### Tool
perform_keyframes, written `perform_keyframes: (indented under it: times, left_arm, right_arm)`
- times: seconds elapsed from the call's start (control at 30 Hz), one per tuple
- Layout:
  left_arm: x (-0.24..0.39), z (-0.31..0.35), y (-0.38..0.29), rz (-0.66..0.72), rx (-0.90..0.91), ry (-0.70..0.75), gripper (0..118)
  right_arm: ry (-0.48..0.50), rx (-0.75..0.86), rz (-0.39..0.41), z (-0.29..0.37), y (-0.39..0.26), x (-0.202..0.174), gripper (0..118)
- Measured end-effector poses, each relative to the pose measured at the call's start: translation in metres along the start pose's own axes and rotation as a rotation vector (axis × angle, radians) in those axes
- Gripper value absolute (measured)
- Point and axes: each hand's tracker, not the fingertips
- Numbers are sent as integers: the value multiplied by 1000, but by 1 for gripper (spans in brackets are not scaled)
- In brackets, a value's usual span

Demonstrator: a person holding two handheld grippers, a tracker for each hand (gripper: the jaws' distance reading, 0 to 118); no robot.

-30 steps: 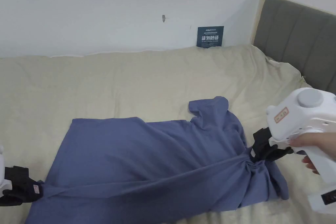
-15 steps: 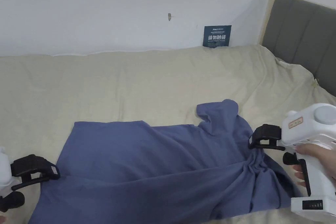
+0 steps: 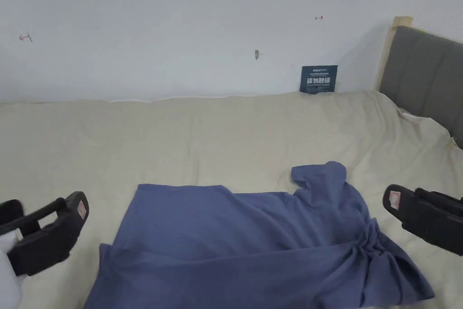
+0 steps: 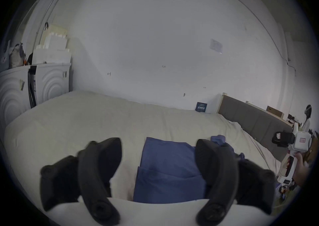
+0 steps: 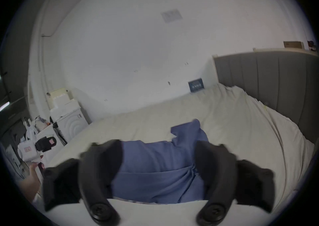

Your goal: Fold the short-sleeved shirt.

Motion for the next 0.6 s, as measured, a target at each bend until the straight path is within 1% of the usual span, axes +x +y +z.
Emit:
perform_keyframes:
  times: [0.03,0.07,0.1,0.13,0.17,0.2,0.27,0.3,0.4,0.47,0.53,0.6]
  left_arm:
    - [6,9,-5,-41,21,6,30]
    - [9,12,-10,-64,-2,16,4]
    - [13,17,-16,-83,-10,46,2]
    - [14,22,-22,-72,0,64,1]
    - [12,27,-28,-32,-7,21,0]
    - [7,30,-35,6,-3,-5,0]
    - [5,42,-45,-6,43,82,0]
    - [3,48,-47,0,67,103,0]
    - [-5,57,-43,93,76,80,0]
    - [-7,53,-29,92,59,81,0]
    - [-13,38,-6,72,-26,101,0]
    - [-17,7,19,51,-200,108,0]
  right_arm:
    - [-15,25,34,7,-8,-6,12]
    - [-62,53,55,11,-17,-12,0]
    - [-115,61,41,17,-25,-16,0]
    - [-82,57,36,21,-30,-18,0]
    - [-27,55,36,23,-37,-13,0]
    - [-17,62,56,26,-40,-16,0]
    - [-77,108,128,38,-45,-28,0]
    - [-72,125,124,44,-50,-31,0]
    - [-51,120,107,46,-48,-32,0]
    - [-42,100,117,42,-47,-31,0]
    - [-31,72,127,33,-40,-28,0]
    - [-13,41,139,26,-35,-26,0]
